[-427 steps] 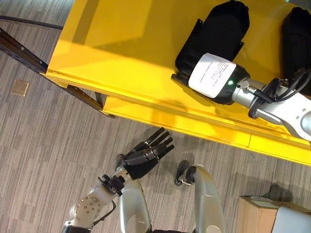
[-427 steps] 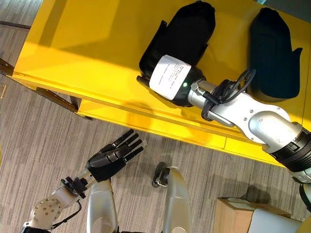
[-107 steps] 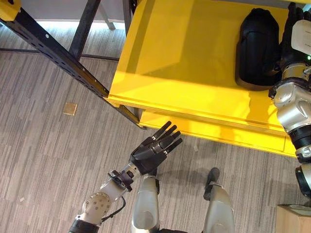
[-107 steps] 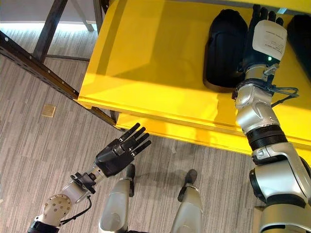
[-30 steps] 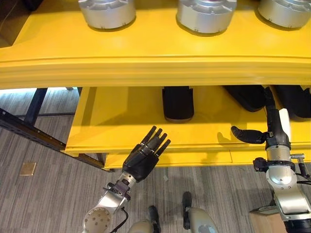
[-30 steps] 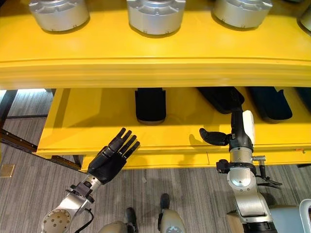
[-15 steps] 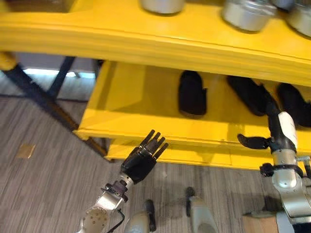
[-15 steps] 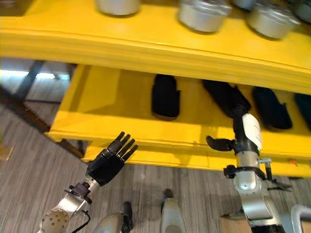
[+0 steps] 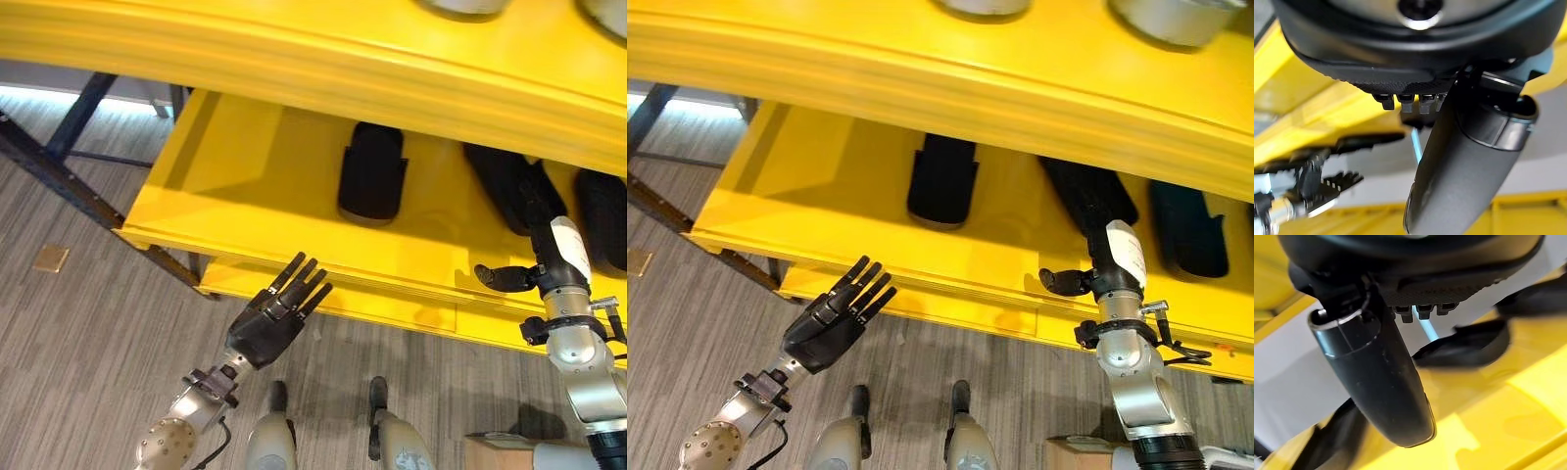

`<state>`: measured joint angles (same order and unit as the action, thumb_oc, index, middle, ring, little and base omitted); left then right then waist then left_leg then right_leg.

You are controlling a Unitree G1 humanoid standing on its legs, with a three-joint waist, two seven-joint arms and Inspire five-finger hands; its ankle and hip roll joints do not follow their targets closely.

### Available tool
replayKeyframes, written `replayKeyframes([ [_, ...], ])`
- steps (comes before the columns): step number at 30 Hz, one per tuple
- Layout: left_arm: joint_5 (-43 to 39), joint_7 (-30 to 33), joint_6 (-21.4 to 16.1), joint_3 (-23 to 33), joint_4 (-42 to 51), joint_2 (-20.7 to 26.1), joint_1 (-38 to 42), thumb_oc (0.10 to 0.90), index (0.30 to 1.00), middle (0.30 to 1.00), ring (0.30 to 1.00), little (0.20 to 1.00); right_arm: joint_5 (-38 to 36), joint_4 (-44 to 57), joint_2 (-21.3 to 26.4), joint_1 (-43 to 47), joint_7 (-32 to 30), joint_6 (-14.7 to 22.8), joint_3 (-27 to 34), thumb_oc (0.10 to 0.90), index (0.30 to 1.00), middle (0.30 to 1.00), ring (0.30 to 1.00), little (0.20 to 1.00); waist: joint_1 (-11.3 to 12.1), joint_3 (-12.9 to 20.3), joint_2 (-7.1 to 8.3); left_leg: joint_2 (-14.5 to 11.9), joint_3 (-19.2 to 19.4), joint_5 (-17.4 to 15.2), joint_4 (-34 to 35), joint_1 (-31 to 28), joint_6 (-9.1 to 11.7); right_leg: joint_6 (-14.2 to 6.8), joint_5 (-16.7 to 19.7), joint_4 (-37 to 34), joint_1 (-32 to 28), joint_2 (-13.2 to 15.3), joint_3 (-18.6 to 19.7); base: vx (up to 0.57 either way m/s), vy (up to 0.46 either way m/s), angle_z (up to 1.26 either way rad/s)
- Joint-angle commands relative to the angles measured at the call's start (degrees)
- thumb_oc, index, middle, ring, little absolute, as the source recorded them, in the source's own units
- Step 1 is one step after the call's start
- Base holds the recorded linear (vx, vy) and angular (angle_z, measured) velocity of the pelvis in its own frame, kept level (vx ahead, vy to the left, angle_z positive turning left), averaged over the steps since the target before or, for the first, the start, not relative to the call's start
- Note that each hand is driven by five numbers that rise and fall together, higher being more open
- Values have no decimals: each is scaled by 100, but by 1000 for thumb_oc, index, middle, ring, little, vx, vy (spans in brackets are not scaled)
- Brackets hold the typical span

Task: Move parts from the plastic box to the shelf.

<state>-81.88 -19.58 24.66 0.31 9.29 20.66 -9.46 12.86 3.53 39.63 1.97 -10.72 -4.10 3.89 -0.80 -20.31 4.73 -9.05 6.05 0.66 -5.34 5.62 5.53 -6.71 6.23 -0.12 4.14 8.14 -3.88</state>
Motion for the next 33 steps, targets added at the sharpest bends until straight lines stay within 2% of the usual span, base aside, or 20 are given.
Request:
replayKeyframes([
  [1, -206, -263, 29, 122, 710, -144, 38, 900, 1000, 1000, 1000, 1000, 131, 420, 579, 403, -65, 134, 530, 900, 1000, 1000, 1000, 1000, 54, 407, -99, -35, 312, -171, 240, -506, -160, -402, -436, 658, -17, 457, -48, 37, 4, -12],
  [9, -182, -227, -12, 87, 633, -148, 3, 900, 1000, 1000, 1000, 1000, 525, 281, 580, 495, -245, -174, 566, 900, 1000, 1000, 1000, 1000, -25, 455, -152, -6, 404, -183, 307, -598, -211, -377, -447, 642, -34, 420, 17, 2, -2, -3],
  [16, -252, -223, 22, 67, 649, -36, 63, 900, 1000, 1000, 1000, 1000, 859, 146, 825, 646, -176, 45, 640, 900, 1000, 1000, 1000, 1000, -22, 436, -205, -15, 407, -188, 317, -579, -217, -352, -533, 723, 12, 386, 28, -53, -38, -3],
  [19, -239, -196, 48, -59, 651, 8, 96, 900, 1000, 1000, 1000, 1000, 891, 112, 1128, 871, -308, 58, 563, 900, 1000, 1000, 1000, 1000, 8, 443, -222, -47, 359, -162, 315, -566, -189, -284, -634, 805, 6, 323, 23, -32, -87, -1],
  [26, -257, -266, 55, -285, 568, 107, 173, 900, 1000, 1000, 1000, 1000, 382, -222, 1737, 1782, -368, -217, 411, 900, 1000, 1000, 1000, 1000, 27, 380, -321, -100, 277, -103, 286, -471, -119, -136, -828, 963, 59, 209, 24, -59, -67, -1],
  [28, -232, -331, 35, -365, 541, 117, 173, 900, 1000, 1000, 1000, 1000, -132, -448, 1883, 2040, -253, -316, 348, 900, 1000, 1000, 1000, 1000, 37, 333, -369, -114, 245, -85, 237, -412, -95, -89, -893, 1049, 103, 182, 24, -70, -54, 1],
  [33, -218, -422, 17, -543, 427, 180, 278, 900, 1000, 1000, 1000, 1000, -57, -1085, 2247, 2665, 14, -347, 80, 900, 1000, 1000, 1000, 1000, 85, 94, -492, -147, 143, -66, 65, -184, -59, 29, -1046, 1329, 324, 109, 17, -117, -87, -1],
])
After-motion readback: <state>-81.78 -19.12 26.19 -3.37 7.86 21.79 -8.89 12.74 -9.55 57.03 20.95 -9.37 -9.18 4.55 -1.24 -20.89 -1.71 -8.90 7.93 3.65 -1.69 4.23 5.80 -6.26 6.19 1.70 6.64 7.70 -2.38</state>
